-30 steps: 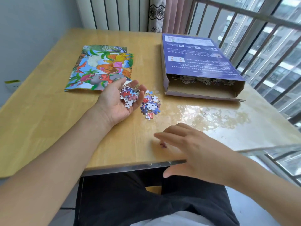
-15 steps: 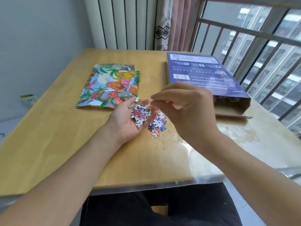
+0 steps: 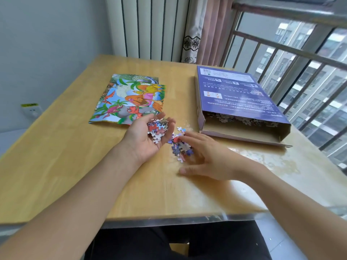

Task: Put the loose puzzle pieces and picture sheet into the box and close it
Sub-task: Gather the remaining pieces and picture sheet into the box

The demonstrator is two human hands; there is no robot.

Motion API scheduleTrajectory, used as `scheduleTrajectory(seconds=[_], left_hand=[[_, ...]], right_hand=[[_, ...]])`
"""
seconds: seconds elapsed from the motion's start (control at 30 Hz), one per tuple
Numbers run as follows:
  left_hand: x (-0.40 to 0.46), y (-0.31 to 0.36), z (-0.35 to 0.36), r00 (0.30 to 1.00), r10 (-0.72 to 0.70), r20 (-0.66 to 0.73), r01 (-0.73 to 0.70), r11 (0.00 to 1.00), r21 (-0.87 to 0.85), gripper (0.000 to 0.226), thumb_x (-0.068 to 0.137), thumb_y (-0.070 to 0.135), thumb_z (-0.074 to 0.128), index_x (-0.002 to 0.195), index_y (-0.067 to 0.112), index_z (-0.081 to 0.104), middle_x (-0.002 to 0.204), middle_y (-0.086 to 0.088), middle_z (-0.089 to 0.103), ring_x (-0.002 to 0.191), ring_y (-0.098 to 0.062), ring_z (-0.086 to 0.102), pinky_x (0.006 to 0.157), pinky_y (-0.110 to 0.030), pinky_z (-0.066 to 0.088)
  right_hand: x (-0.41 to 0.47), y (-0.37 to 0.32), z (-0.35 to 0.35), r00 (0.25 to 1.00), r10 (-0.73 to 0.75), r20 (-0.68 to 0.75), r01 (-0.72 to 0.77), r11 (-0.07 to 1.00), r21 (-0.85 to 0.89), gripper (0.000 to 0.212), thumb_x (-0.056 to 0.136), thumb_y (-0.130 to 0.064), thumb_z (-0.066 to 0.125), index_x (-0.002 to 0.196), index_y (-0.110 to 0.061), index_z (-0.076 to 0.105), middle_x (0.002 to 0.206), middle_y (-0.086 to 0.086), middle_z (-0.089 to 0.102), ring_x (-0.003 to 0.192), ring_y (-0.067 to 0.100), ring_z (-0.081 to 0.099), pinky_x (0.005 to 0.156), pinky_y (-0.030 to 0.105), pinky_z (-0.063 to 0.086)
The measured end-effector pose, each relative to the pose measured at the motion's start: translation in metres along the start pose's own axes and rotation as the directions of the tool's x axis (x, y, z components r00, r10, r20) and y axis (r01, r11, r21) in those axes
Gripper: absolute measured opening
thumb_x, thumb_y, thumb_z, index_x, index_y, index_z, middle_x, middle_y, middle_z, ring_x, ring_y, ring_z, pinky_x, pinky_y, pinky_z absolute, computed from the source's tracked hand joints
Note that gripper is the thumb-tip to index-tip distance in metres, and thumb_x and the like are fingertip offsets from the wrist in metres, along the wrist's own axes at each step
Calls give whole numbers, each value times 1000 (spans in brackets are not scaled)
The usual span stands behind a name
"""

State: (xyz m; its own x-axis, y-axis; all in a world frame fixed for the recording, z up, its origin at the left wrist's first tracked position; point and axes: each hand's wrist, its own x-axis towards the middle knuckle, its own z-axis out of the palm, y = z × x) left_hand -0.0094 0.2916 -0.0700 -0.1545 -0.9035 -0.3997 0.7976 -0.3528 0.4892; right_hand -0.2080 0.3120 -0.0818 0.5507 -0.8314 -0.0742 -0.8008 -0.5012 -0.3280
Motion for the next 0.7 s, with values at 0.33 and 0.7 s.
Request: scheduleTrajectory(seconds=[0.33,0.7], left_hand=[[3,1,-4,1000,-12,-12,12,1000,-6,34,105,26,44,95,1,64,100,-22,66,71,-28,71,57,-31,61],[1,3,-3,1000,1,-7,-1,1000,-30,35,105,30,44,94,2,62,97,-21,64,77,-27,67,62,-31,61]], right_hand=[[29,-8,-2,972,78,-220,-63,995,72,31,84,-27,78,115,-24,73,102,1,64,84,17,59,83,35,50],[43,-25,-19,991,123,-48,-126,991,-56,74,72,-51,84,137,-25,60,109,3,59,102,21,56,76,29,40]])
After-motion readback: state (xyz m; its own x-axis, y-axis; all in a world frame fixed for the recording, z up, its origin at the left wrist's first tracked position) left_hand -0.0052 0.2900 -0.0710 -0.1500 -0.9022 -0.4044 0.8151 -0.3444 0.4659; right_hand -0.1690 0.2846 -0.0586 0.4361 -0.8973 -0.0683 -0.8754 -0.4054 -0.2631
